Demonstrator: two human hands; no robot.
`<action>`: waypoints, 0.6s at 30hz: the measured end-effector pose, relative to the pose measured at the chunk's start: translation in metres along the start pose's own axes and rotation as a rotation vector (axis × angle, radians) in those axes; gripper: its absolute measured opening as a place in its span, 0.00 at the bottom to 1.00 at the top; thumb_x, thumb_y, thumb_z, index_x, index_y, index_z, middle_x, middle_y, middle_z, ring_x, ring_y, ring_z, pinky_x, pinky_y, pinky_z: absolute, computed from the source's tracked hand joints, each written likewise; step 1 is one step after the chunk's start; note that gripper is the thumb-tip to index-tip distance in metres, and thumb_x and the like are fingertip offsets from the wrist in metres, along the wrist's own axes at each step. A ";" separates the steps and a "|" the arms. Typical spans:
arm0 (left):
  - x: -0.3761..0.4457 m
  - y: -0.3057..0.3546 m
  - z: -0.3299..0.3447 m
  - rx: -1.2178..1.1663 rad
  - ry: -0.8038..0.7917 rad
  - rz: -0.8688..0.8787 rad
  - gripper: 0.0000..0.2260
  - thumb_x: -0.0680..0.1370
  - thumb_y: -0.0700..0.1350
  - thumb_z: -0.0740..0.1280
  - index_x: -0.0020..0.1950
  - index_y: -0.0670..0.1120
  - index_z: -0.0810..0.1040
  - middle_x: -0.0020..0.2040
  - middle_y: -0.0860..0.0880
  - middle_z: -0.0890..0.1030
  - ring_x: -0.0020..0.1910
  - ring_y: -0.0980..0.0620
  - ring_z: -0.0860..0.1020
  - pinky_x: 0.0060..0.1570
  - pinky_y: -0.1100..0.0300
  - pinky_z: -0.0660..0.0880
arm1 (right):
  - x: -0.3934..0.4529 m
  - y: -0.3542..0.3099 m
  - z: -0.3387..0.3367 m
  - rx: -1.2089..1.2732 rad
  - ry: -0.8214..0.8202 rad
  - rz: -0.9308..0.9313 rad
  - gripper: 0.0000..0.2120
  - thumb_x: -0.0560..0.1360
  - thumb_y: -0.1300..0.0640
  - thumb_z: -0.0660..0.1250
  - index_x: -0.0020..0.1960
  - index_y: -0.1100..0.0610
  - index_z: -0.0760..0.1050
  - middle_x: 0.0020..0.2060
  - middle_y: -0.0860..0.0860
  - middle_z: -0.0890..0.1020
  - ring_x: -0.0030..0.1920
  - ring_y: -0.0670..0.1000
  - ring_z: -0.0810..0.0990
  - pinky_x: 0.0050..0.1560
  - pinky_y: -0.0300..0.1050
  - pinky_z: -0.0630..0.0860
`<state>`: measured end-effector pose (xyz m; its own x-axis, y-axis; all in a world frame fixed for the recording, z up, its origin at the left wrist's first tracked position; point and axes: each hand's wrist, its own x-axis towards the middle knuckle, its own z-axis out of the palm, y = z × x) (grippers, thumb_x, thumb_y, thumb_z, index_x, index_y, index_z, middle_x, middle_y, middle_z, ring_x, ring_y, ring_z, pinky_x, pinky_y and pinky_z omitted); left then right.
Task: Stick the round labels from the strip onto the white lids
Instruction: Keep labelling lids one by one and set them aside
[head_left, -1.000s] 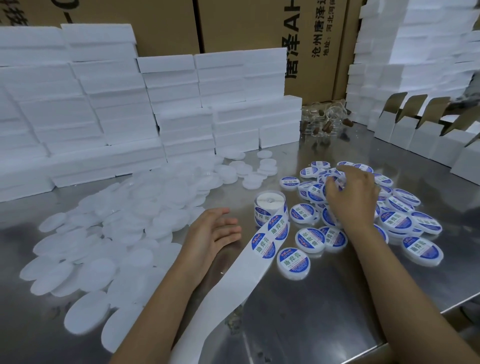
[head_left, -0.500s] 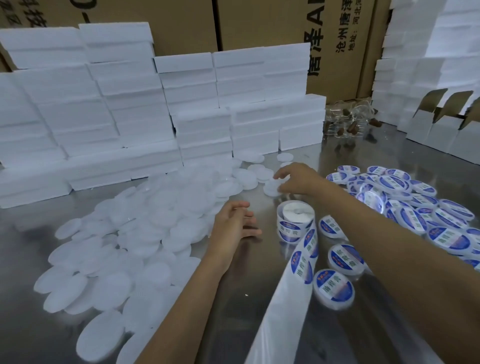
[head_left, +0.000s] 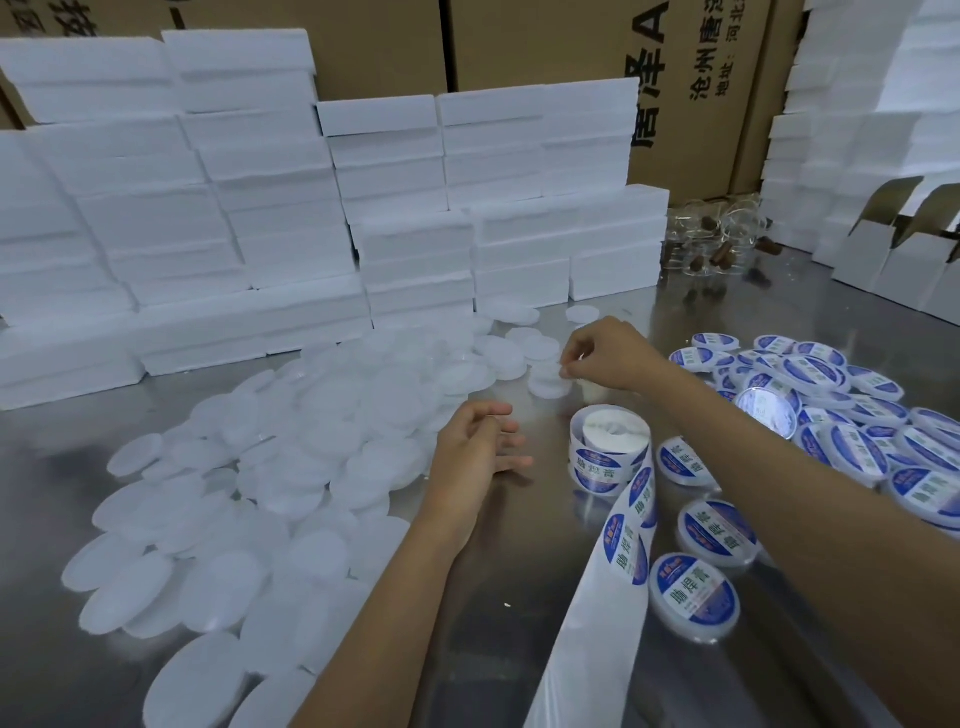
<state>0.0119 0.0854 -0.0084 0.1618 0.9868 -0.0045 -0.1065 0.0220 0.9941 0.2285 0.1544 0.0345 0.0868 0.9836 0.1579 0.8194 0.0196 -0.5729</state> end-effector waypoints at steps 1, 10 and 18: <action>-0.001 0.000 0.000 -0.006 0.008 -0.003 0.10 0.84 0.37 0.57 0.58 0.41 0.78 0.49 0.44 0.80 0.38 0.54 0.84 0.45 0.54 0.82 | -0.002 -0.002 -0.004 0.025 0.018 -0.008 0.05 0.71 0.59 0.76 0.40 0.52 0.81 0.40 0.48 0.83 0.40 0.44 0.78 0.39 0.35 0.70; -0.019 0.010 -0.003 -0.193 0.010 -0.014 0.13 0.81 0.44 0.68 0.64 0.42 0.77 0.57 0.41 0.83 0.53 0.44 0.85 0.51 0.56 0.80 | -0.057 -0.050 -0.035 0.446 -0.035 -0.063 0.03 0.74 0.62 0.72 0.43 0.56 0.83 0.38 0.49 0.86 0.37 0.43 0.82 0.36 0.28 0.72; -0.055 0.032 0.001 -0.217 -0.111 0.110 0.15 0.81 0.42 0.68 0.67 0.50 0.78 0.65 0.43 0.81 0.59 0.40 0.83 0.56 0.52 0.82 | -0.124 -0.082 -0.022 0.490 -0.128 -0.121 0.04 0.74 0.58 0.74 0.47 0.58 0.84 0.41 0.52 0.87 0.46 0.49 0.85 0.50 0.37 0.78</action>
<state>0.0010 0.0320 0.0235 0.2434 0.9617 0.1261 -0.3350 -0.0387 0.9414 0.1630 0.0269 0.0797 -0.0869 0.9825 0.1647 0.4549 0.1862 -0.8708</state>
